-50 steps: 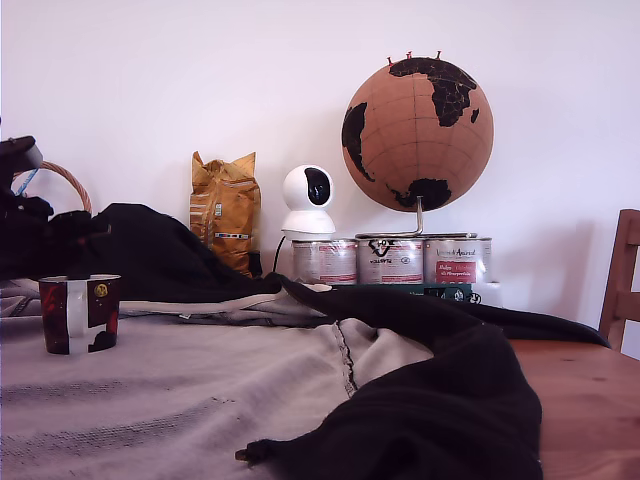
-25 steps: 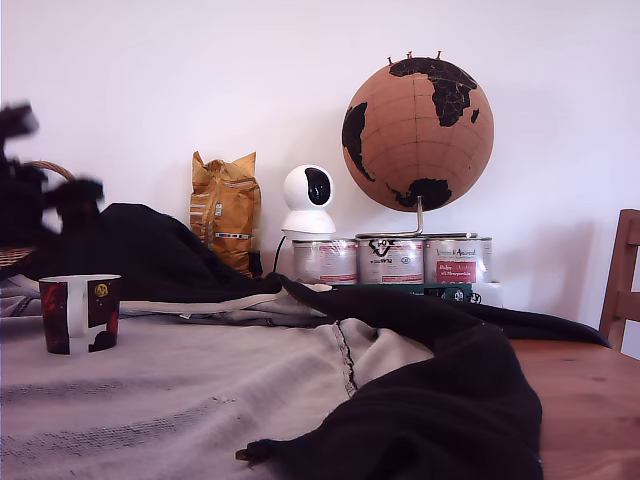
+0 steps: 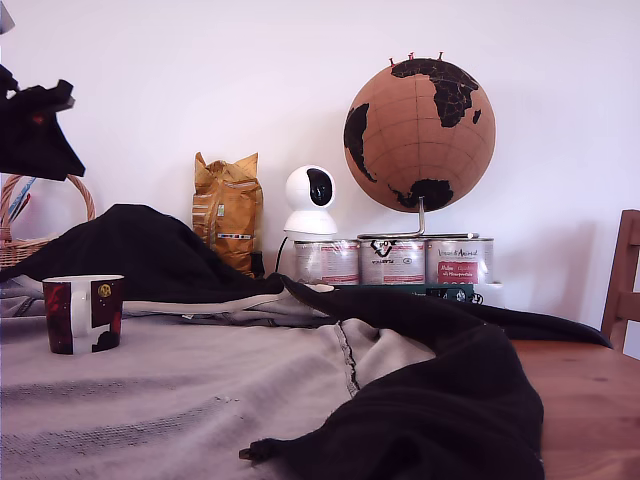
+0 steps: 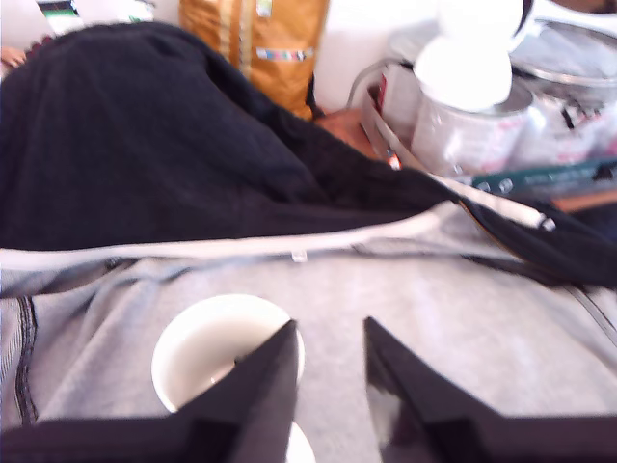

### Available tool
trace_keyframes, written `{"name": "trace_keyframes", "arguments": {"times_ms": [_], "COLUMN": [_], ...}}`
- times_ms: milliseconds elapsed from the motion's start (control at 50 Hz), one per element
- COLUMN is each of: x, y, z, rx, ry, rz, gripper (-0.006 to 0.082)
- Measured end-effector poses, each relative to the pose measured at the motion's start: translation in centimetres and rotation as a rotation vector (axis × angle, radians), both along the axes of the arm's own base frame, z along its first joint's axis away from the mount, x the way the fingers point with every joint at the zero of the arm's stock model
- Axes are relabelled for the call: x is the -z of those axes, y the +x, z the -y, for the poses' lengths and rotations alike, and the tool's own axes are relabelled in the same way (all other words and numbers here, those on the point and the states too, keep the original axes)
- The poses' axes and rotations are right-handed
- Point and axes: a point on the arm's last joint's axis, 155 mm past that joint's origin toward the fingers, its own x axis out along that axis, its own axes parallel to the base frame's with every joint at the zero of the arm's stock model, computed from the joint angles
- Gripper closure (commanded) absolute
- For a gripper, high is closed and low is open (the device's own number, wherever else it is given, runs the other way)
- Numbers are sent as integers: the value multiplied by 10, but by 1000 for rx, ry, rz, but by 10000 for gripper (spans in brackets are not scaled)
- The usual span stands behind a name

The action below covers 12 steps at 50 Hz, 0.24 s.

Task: Pick the grey coffee capsule and place it inside the red coffee cup

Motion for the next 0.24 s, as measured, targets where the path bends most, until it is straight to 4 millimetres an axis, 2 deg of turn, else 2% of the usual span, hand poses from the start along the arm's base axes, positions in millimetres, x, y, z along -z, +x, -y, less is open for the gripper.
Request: {"name": "trace_keyframes", "arguments": {"times_ms": [80,240], "x": [-11,-46], "y": [-9,-30], "z": [3,8], "rx": [10,25], "ry": [3,4], "rz": [14,88], "gripper": [789,788]}}
